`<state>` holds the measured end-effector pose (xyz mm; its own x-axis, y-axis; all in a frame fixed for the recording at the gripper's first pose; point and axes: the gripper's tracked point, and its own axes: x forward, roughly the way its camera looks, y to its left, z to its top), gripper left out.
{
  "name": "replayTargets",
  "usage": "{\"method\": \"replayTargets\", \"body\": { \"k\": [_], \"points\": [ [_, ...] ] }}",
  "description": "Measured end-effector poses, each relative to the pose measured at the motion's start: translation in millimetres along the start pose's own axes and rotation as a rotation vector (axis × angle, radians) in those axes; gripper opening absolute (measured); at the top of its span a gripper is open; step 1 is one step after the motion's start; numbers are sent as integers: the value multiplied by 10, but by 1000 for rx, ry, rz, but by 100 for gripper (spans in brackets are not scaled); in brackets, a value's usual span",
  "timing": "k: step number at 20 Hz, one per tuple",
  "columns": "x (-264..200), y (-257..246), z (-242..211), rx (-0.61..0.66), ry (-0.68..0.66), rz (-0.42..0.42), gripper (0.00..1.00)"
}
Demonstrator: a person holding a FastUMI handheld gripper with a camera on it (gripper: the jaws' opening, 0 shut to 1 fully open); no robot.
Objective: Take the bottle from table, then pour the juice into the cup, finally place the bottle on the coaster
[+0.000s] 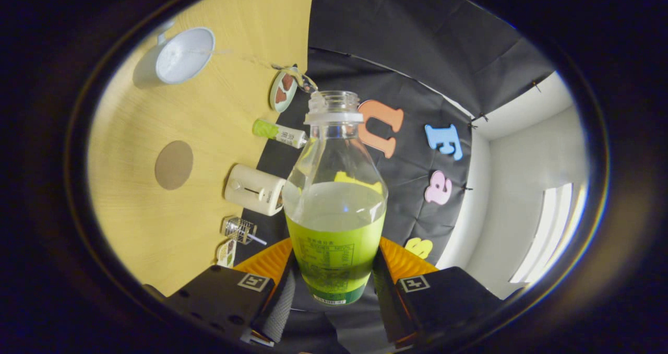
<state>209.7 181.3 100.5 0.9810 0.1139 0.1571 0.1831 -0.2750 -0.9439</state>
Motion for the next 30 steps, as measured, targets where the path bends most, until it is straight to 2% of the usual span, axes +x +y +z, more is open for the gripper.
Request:
{"method": "replayTargets", "body": {
  "k": [16,30],
  "points": [
    [57,-368,-10,-45,0,-36,76],
    [115,-392,73,-79,-18,-34,75]
  ]
}}
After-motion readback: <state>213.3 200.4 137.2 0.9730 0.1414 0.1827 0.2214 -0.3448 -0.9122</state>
